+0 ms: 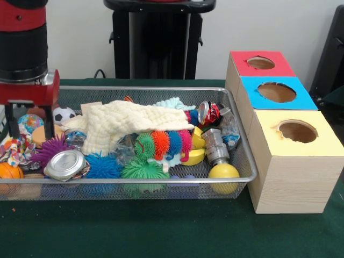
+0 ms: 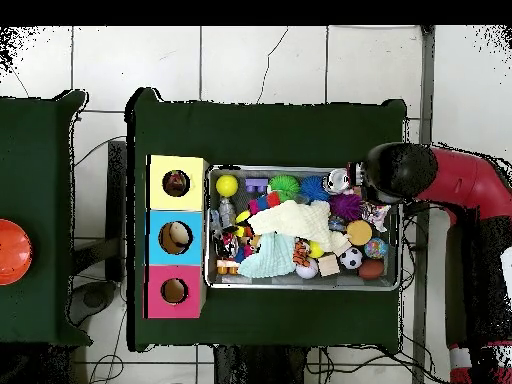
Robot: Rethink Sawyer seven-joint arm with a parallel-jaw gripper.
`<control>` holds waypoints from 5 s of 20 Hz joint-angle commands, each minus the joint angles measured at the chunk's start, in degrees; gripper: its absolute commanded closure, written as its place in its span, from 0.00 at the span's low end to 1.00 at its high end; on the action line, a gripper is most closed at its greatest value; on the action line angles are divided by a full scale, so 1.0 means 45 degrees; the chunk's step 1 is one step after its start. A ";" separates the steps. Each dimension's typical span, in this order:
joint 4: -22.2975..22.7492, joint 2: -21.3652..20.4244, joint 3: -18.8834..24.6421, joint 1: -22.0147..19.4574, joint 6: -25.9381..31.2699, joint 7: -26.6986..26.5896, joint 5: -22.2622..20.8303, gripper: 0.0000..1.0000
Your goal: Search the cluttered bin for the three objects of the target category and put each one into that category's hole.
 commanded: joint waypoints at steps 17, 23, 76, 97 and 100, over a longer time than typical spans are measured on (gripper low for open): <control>-0.1130 0.1115 0.1578 -0.1146 0.0622 -0.5900 -0.1085 0.00; -0.0637 0.0979 0.1416 -0.1231 0.0370 -0.5764 -0.1201 0.00; 0.2414 0.1981 0.1141 -0.2872 -0.4090 -0.3863 -0.2779 0.00; 0.3075 0.1997 0.0665 -0.2695 -0.4535 -0.2798 -0.3217 0.00; 0.3216 0.1791 0.0468 -0.2606 -0.4601 -0.2585 -0.3273 0.00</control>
